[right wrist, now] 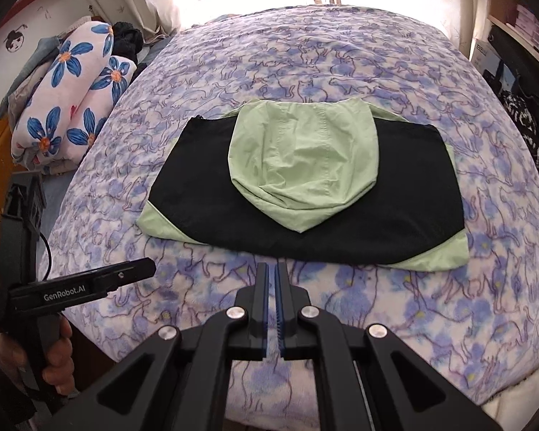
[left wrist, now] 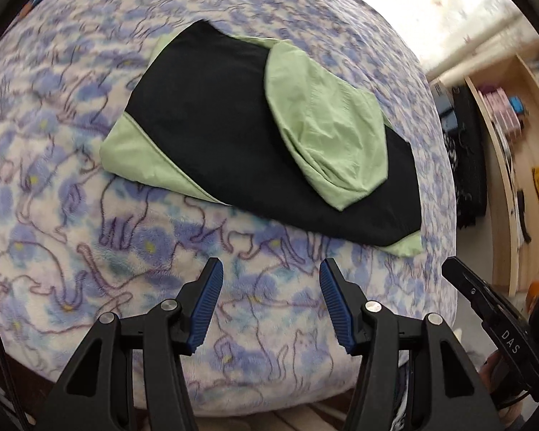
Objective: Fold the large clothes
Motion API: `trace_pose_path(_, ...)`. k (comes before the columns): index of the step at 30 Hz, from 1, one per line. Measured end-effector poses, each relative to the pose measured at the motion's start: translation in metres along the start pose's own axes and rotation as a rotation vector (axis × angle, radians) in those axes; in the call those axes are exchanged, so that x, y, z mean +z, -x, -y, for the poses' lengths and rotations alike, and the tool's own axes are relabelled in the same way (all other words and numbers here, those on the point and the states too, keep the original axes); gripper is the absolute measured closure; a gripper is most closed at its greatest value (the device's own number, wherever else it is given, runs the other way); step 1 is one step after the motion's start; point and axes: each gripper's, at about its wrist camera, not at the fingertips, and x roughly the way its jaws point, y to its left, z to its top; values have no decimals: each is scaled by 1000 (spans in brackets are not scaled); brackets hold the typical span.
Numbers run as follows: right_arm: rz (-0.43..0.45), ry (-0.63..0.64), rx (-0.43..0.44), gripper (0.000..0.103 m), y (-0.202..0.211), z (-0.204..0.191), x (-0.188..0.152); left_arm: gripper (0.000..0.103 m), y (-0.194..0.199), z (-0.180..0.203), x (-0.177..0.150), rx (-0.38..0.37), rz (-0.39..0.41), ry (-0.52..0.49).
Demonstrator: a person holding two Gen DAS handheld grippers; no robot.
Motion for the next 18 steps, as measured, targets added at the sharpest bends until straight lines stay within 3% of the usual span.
trace_pose_path(11,54,57,62,100,-77,6,19,49,-97,-83,17,-74,149,282)
trace_pose_path(14,58,61,89,100,-88,7,21,49,-111,-96,24,-103,194,329)
trace_pose_path(18,78,91,122,100,-98,7,27,45,-119,-99,39,-115,286,320)
